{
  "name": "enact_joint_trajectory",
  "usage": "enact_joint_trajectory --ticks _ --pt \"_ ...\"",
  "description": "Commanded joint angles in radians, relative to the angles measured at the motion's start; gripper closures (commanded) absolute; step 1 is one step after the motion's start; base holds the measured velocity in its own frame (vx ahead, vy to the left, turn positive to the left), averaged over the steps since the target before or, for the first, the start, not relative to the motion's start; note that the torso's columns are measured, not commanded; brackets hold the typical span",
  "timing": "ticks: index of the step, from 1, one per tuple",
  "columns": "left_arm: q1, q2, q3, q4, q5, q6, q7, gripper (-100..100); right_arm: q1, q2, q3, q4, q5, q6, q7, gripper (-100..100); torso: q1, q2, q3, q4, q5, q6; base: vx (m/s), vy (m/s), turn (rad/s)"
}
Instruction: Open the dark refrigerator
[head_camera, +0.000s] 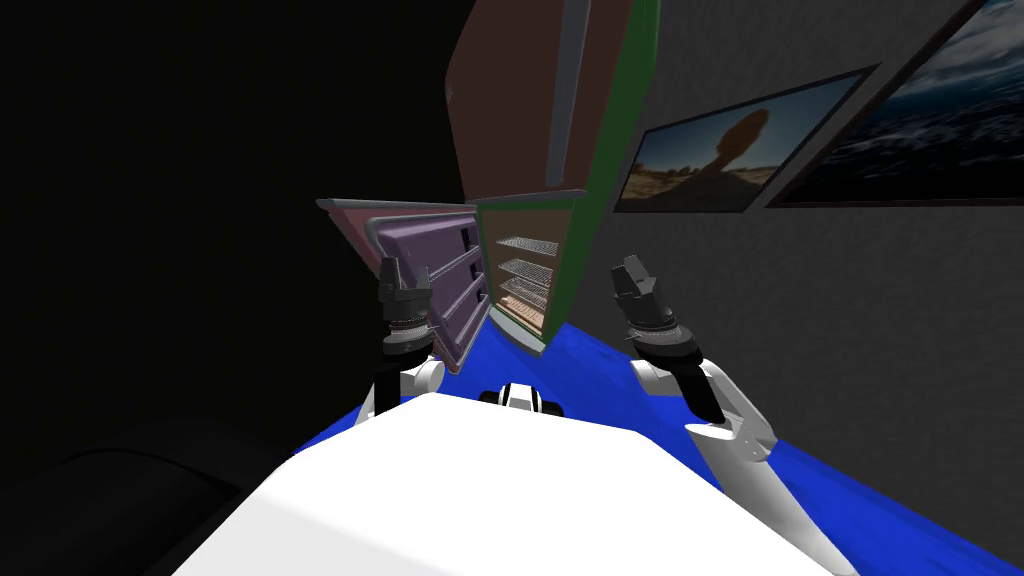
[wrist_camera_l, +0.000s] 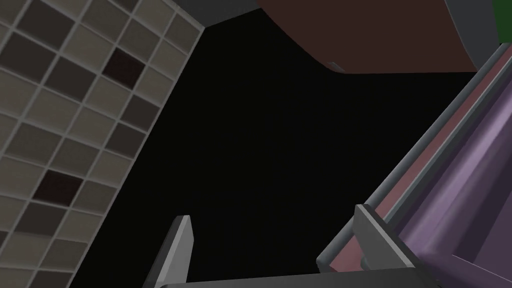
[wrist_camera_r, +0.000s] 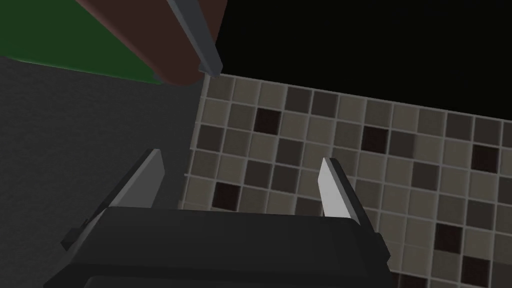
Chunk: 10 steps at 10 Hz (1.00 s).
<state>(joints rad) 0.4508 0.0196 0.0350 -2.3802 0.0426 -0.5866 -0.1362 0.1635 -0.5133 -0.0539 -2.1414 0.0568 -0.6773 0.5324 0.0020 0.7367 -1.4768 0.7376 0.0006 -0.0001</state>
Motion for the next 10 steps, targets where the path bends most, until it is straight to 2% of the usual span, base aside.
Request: enact_joint_trajectory --ticks 1,4,5,7,8,10 --pt "0.000 0.000 0.000 0.000 0.000 0.000 0.000 0 -0.040 -0.054 -0.005 0.029 0.022 -0.041 0.059 -100 -0.006 0.004 0.002 0.001 -0.002 -0.001 0.083 0.125 -0.164" --pt "0.000 0.000 0.000 0.000 0.000 0.000 0.000 0 -0.117 -0.149 -0.017 0.095 0.062 -0.113 0.145 -100 0.001 0.000 0.000 0.000 0.000 0.000 0.133 0.212 -0.307" --pt "0.000 0.000 0.000 0.000 0.000 0.000 0.000 0 -0.117 -0.162 -0.017 0.095 0.062 -0.113 0.152 -100 0.003 0.000 0.000 0.000 0.001 0.000 0.087 0.200 -0.087" --pt "0.000 0.000 0.000 0.000 0.000 0.000 0.000 0 -0.169 -0.230 -0.025 0.144 0.089 -0.159 0.213 -100 -0.006 0.002 0.002 0.001 -0.002 0.000 0.102 0.183 -0.226" --pt "0.000 0.000 0.000 0.000 0.000 0.000 0.000 0 -0.169 -0.239 -0.025 0.144 0.089 -0.159 0.213 -100 -0.003 0.001 0.001 0.000 -0.001 0.001 0.075 0.178 -0.148" --pt "0.000 0.000 0.000 0.000 0.000 0.000 0.000 0 -0.221 -0.308 -0.032 0.197 0.116 -0.204 0.274 -100 -0.003 0.002 0.001 0.001 -0.001 0.000 0.080 0.187 -0.236"
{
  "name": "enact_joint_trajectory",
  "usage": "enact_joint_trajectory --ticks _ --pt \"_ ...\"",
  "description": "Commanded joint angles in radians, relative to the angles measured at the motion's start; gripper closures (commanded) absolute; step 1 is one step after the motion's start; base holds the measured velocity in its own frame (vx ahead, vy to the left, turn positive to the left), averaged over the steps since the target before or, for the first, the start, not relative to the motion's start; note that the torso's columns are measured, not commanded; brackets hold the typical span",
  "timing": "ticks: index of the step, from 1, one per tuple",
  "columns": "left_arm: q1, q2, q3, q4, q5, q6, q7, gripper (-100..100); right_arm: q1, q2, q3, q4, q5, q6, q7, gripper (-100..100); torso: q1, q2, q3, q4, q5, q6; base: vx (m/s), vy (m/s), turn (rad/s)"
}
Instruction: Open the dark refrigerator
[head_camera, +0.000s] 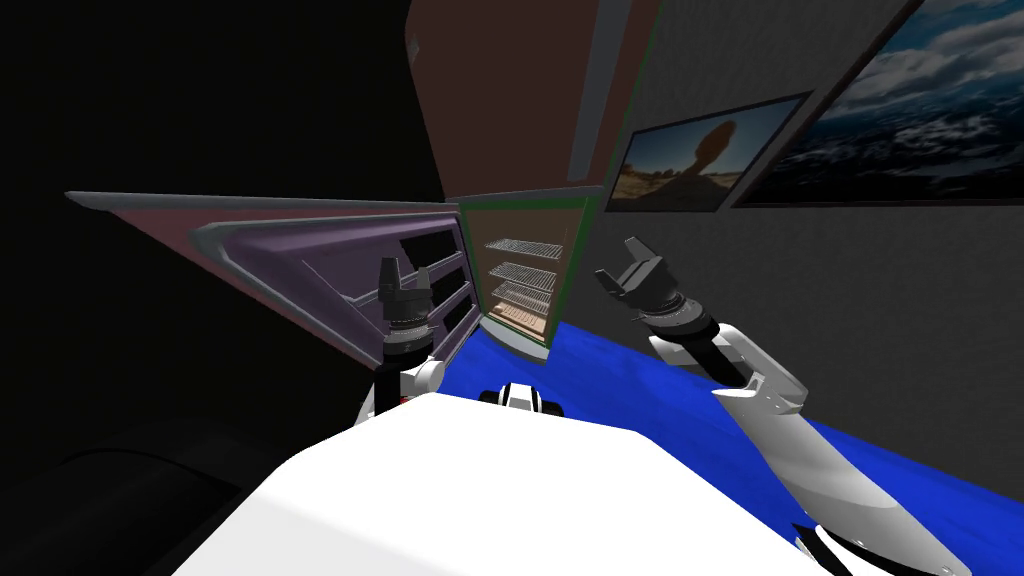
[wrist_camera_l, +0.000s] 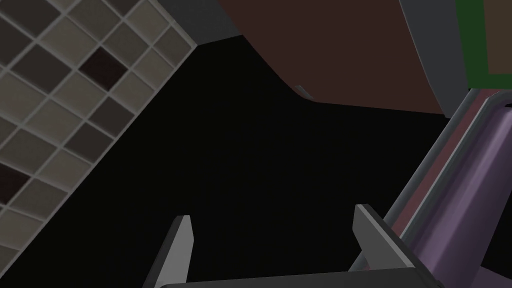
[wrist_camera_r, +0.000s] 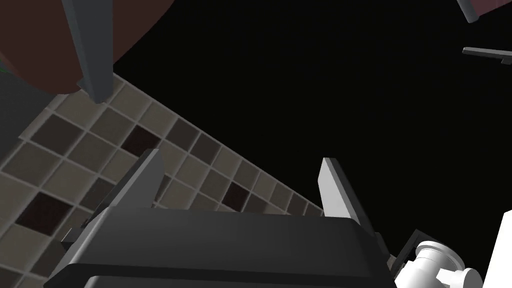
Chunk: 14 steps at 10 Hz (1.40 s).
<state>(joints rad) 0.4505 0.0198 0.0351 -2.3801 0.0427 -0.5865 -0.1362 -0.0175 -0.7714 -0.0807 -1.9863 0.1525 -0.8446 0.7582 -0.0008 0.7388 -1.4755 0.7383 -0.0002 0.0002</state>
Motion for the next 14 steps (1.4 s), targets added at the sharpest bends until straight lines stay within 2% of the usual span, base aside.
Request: enact_joint_trajectory --ticks 1,3,4,6,7,9,11,12,14 --pt "0.000 0.000 0.000 0.000 0.000 0.000 0.000 0 -0.040 -0.061 -0.006 0.042 0.020 -0.037 0.048 -100 0.002 -0.001 -0.001 0.000 0.001 0.000 0.072 0.172 -0.125" --pt "0.000 0.000 0.000 0.000 0.000 0.000 0.000 0 -0.091 -0.130 -0.013 0.097 0.046 -0.080 0.106 -100 -0.001 0.000 0.000 0.000 0.000 0.000 0.069 0.179 -0.240" --pt "0.000 0.000 0.000 0.000 0.000 0.000 0.000 0 -0.091 -0.141 -0.013 0.097 0.046 -0.080 0.106 -100 0.002 -0.001 -0.001 0.000 0.000 0.000 0.049 0.185 -0.097" --pt "0.000 0.000 0.000 0.000 0.000 0.000 0.000 0 -0.140 -0.210 -0.020 0.149 0.071 -0.121 0.162 -100 0.001 -0.001 0.000 0.000 0.000 0.000 0.053 0.198 -0.244" --pt "0.000 0.000 0.000 0.000 0.000 0.000 0.000 0 -0.140 -0.219 -0.020 0.149 0.071 -0.121 0.162 -100 0.002 0.000 0.000 0.000 0.001 0.001 0.037 0.169 -0.092" --pt "0.000 0.000 0.000 0.000 0.000 0.000 0.000 0 -0.186 -0.287 -0.027 0.198 0.094 -0.160 0.213 -100 -0.002 -0.001 -0.001 0.000 -0.001 0.000 0.047 0.159 -0.185" --pt "0.000 0.000 0.000 0.000 0.000 0.000 0.000 0 -0.227 -0.349 -0.033 0.240 0.115 -0.195 0.261 -100 0.005 -0.001 -0.001 0.000 0.001 0.000 0.050 0.251 -0.240" --pt "0.000 0.000 0.000 0.000 0.000 0.000 0.000 0 -0.227 -0.357 -0.033 0.240 0.115 -0.195 0.261 -100 0.005 -0.001 -0.001 0.000 0.002 -0.001 0.036 0.166 -0.066" --pt "0.000 0.000 0.000 0.000 0.000 0.000 0.000 0 -0.262 -0.415 -0.038 0.276 0.133 -0.226 0.302 -100 -0.005 0.000 0.000 0.000 -0.002 0.000 0.025 0.134 -0.153"
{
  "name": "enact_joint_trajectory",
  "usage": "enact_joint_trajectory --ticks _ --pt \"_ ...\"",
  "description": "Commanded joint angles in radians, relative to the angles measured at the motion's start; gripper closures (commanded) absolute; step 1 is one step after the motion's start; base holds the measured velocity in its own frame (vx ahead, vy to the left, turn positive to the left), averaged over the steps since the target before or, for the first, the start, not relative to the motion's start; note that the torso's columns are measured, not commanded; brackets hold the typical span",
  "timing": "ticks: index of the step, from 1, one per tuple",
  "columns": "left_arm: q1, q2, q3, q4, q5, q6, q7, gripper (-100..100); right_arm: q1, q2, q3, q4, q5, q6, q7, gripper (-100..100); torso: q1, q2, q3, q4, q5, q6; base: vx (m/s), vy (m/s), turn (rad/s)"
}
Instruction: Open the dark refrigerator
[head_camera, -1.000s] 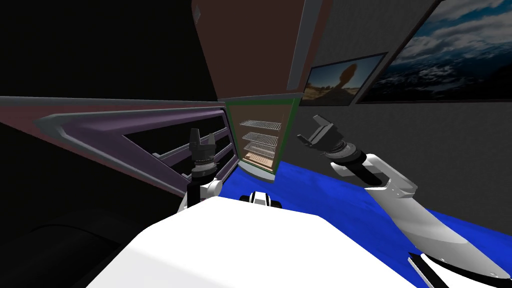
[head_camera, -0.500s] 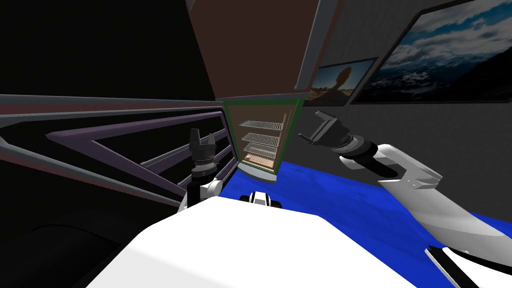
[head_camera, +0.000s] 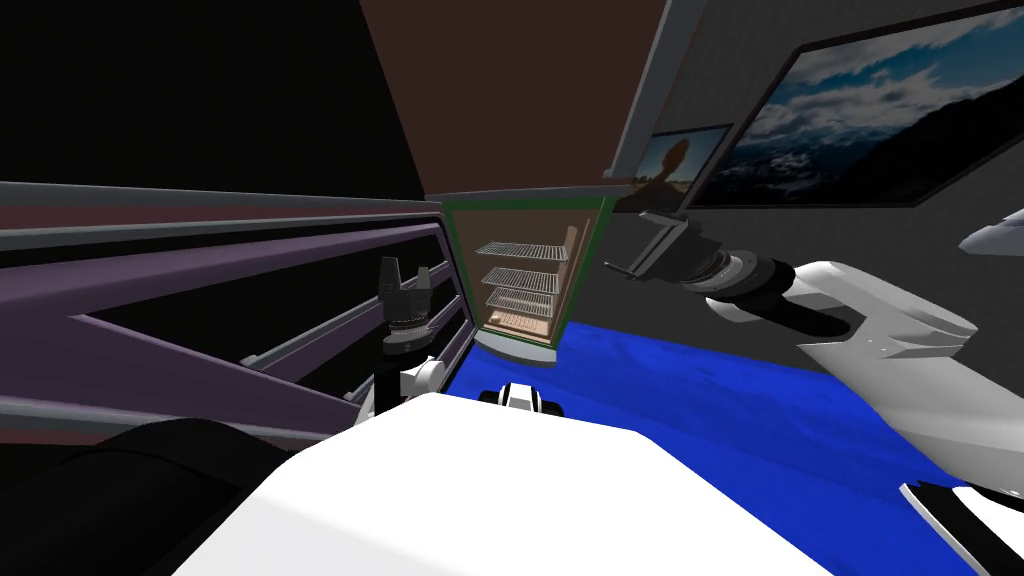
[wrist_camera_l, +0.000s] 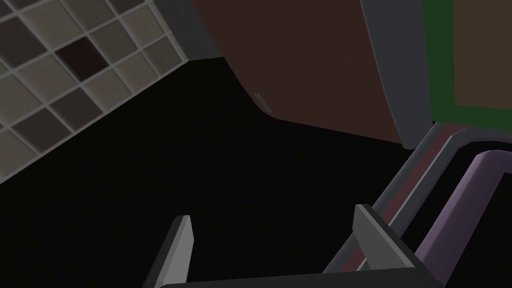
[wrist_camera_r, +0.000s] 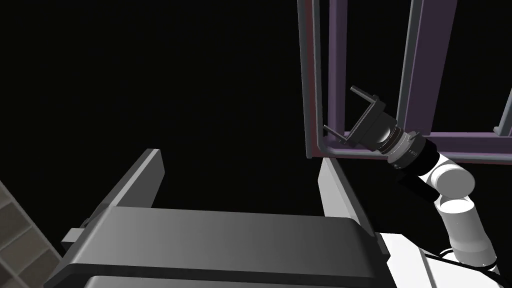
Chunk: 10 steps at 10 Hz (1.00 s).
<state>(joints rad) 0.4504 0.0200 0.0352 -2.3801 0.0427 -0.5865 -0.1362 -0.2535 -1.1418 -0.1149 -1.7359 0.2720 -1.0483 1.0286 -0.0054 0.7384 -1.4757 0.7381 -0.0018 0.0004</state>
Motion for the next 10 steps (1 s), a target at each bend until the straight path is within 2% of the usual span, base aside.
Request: enact_joint_trajectory --ticks 1,5,6,7,8,10 --pt "0.000 0.000 0.000 0.000 0.000 0.000 0.000 0 -0.042 -0.071 -0.006 0.040 0.022 -0.036 0.050 -100 0.002 0.000 0.000 0.000 0.001 0.000 0.031 0.154 -0.217" --pt "0.000 0.000 0.000 0.000 0.000 0.000 0.000 0 -0.090 -0.156 -0.014 0.084 0.047 -0.080 0.107 -100 0.005 0.000 0.000 0.000 0.002 -0.001 0.009 0.158 -0.142" --pt "0.000 0.000 0.000 0.000 0.000 0.000 0.000 0 -0.084 -0.141 -0.010 0.079 0.043 -0.072 0.098 -100 0.004 -0.001 -0.001 0.000 0.001 0.000 0.006 0.067 -0.033" --pt "0.000 0.000 0.000 0.000 0.000 0.000 0.000 0 -0.097 -0.163 -0.016 0.080 0.039 -0.067 0.082 -100 0.001 -0.001 -0.001 -0.001 0.000 -0.001 0.034 0.118 0.050" --pt "0.000 0.000 0.000 0.000 0.000 0.000 0.000 0 -0.091 -0.154 -0.014 0.078 0.042 -0.070 0.092 -100 0.005 -0.002 -0.001 -0.001 0.001 -0.001 0.019 0.047 0.016" --pt "0.000 0.000 0.000 0.000 0.000 0.000 0.000 0 -0.125 -0.207 -0.035 0.083 0.018 -0.059 0.034 -100 0.001 0.000 0.000 0.000 0.001 0.000 0.014 0.000 0.026"
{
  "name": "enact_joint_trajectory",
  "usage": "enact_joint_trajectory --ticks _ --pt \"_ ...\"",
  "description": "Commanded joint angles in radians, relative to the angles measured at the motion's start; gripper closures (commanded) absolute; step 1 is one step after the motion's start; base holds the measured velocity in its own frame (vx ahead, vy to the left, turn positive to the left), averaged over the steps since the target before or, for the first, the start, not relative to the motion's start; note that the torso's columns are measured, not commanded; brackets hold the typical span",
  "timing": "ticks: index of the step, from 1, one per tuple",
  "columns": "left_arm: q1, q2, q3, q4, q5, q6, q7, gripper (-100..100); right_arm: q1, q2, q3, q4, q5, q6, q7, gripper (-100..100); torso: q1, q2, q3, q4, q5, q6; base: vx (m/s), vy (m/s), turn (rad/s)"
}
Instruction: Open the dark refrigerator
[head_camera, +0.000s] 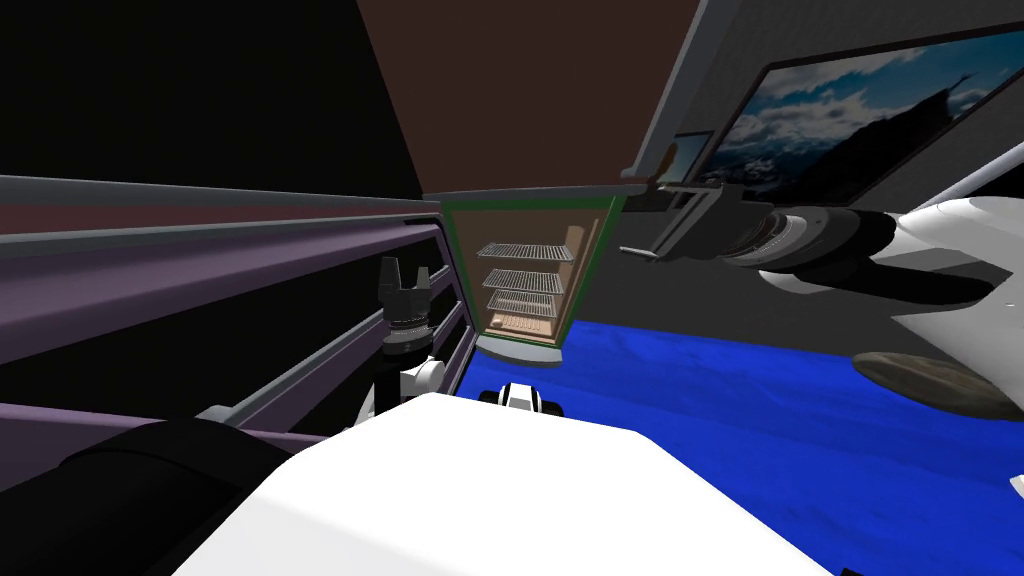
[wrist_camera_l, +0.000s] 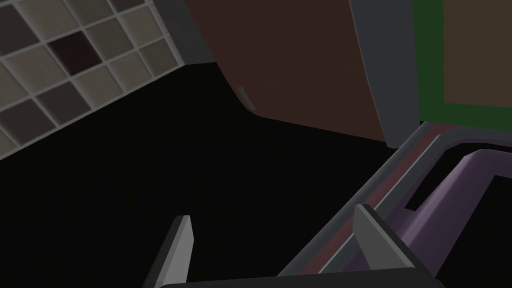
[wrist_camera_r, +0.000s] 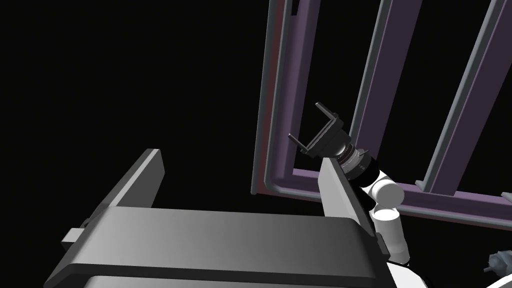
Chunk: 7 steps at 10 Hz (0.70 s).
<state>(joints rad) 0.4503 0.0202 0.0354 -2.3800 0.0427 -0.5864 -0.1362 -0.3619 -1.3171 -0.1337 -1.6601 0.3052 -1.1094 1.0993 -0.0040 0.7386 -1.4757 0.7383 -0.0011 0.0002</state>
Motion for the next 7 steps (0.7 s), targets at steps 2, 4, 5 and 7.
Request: enact_joint_trajectory --ticks 2,4,5,7 --pt "0.000 0.000 0.000 0.000 0.000 0.000 0.000 0 -0.043 -0.072 -0.033 0.012 -0.035 0.009 -0.080 -100 0.003 0.000 0.000 0.000 0.001 0.000 0.019 0.001 0.014" --pt "0.000 0.000 0.000 0.000 0.000 0.000 0.000 0 -0.038 -0.073 -0.036 0.005 -0.035 0.014 -0.080 -100 0.004 -0.001 0.000 0.000 0.001 0.000 0.014 0.000 0.007" --pt "0.000 0.000 0.000 0.000 0.000 0.000 0.000 0 -0.037 -0.074 -0.039 0.005 -0.036 0.013 -0.083 0 0.004 0.000 0.000 0.000 0.001 0.000 0.000 0.000 0.000" --pt "0.000 0.000 0.000 0.000 0.000 0.000 0.000 0 -0.038 -0.074 -0.039 0.005 -0.036 0.013 -0.083 0 0.004 0.000 0.000 0.000 0.001 0.000 0.000 0.000 0.000"
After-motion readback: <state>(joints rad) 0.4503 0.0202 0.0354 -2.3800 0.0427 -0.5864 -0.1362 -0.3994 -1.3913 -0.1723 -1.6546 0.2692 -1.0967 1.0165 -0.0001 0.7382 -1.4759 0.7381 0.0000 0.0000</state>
